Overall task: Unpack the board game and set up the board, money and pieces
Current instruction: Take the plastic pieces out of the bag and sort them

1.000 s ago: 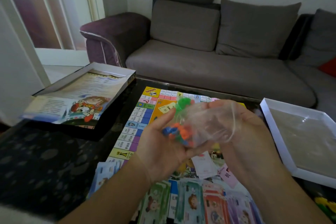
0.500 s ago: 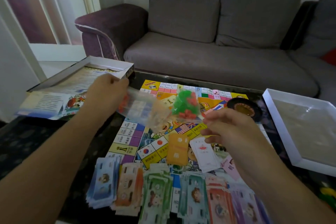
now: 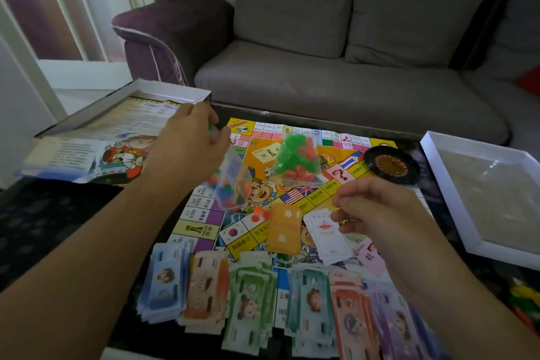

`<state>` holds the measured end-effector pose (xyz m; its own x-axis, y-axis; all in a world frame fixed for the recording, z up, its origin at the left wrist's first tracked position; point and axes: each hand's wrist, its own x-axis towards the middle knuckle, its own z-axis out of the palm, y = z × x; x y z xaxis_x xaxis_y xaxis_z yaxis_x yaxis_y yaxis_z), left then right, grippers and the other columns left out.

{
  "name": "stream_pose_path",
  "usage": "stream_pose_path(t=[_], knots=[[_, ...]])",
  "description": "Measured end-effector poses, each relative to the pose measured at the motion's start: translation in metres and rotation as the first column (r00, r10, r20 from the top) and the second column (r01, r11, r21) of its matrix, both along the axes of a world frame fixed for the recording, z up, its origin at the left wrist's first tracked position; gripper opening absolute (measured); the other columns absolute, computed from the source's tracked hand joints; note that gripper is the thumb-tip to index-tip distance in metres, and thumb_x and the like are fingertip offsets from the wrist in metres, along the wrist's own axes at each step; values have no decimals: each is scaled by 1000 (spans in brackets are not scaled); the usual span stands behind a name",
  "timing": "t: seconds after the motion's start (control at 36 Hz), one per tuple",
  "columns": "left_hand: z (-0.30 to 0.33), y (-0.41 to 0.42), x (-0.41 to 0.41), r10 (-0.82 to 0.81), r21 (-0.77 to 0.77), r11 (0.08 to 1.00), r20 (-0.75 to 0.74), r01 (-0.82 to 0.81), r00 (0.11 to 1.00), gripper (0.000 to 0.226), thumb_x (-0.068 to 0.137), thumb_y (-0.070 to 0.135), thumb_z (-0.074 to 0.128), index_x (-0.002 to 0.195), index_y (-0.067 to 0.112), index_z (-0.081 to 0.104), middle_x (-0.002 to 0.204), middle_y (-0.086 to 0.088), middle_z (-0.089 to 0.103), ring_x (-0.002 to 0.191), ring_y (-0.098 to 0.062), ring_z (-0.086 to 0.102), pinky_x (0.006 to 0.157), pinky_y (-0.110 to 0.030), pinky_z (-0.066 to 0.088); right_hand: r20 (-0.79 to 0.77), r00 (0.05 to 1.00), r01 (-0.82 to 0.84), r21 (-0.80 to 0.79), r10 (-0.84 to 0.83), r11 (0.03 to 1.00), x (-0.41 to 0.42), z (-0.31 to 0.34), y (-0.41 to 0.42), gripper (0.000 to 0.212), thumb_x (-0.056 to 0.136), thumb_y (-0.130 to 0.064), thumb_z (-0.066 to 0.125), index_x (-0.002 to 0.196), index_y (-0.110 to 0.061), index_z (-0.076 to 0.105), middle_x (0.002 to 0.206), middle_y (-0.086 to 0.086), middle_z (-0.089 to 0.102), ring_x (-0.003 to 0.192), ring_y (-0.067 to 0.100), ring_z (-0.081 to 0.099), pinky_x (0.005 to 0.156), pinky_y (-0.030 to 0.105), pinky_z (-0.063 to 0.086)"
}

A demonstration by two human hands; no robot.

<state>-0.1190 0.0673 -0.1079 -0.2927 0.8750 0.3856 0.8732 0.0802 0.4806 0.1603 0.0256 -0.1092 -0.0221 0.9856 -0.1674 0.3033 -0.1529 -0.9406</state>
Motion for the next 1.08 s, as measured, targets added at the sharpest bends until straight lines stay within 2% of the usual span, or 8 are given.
stream_pose_path(t=[0.11, 0.31, 0.47, 0.67, 0.75, 0.89, 1.0, 1.08], knots=[[2, -2, 4, -31, -34, 999, -14, 30, 999, 39, 99, 43, 63, 128, 18, 58, 127, -2, 52, 106, -16, 51, 85, -34, 47, -4, 1000, -3, 3, 3, 1000, 1, -1, -1, 11, 96, -7, 68, 97, -15, 76, 90, 4, 78, 84, 22, 77, 89, 50, 62], [5, -2, 7, -78, 7, 997, -68, 78, 995, 43, 100, 47, 61, 132, 18, 59, 132, -4, 55, 105, -10, 43, 86, -30, 40, -13, 1000, 0, 5, 0, 1000, 2, -2, -2, 11, 97, -6, 67, 97, -14, 75, 90, 4, 78, 84, 21, 77, 87, 48, 62], [8, 1, 5, -109, 76, 990, -120, 119, 987, 43, 99, 47, 63, 129, 17, 62, 133, -4, 56, 104, -10, 46, 85, -30, 43, -31, 1000, 5, 0, -5, 1000, 3, -2, -1, 12, 97, -5, 67, 98, -13, 75, 89, 6, 78, 83, 23, 76, 86, 48, 62], [17, -1, 6, -209, -15, 978, -188, 210, 960, 54, 92, 49, 71, 137, 24, 57, 142, 2, 50, 112, -8, 44, 92, -30, 45, -34, 999, 0, -5, -1, 1000, 3, -3, -2, 11, 96, -4, 68, 99, -13, 74, 87, 6, 78, 83, 24, 76, 83, 46, 62], [17, -1, 5, -247, -40, 969, -139, 243, 959, 74, 83, 47, 82, 145, 30, 46, 146, 5, 50, 116, -7, 45, 93, -29, 42, -35, 999, 1, -1, -1, 1000, 2, -3, -3, 10, 95, -4, 70, 98, -13, 74, 86, 6, 78, 81, 22, 76, 83, 46, 62], [15, -1, 2, -274, 29, 961, 18, 273, 962, 106, 69, 41, 94, 152, 37, 29, 146, 8, 48, 120, -11, 54, 91, -30, 51, -21, 1000, 0, 3, 0, 1000, 3, -4, -4, 9, 95, -7, 72, 97, -15, 74, 84, 4, 78, 80, 21, 76, 84, 47, 62], [16, -2, -1, -267, 56, 963, 68, 263, 961, 106, 67, 38, 96, 150, 38, 31, 146, 8, 48, 120, -10, 56, 90, -26, 50, -18, 1000, 1, -13, -1, 1000, 3, -3, -4, 9, 95, -7, 72, 97, -15, 74, 84, 4, 78, 78, 19, 76, 84, 47, 62], [17, -3, -3, -269, 69, 962, 114, 263, 956, 97, 72, 31, 93, 150, 36, 35, 142, 8, 52, 117, -9, 57, 83, -17, 46, -23, 1000, 5, -15, -5, 1000, 2, -2, -4, 9, 94, -6, 72, 97, -15, 74, 83, 4, 78, 78, 19, 76, 83, 46, 62]])
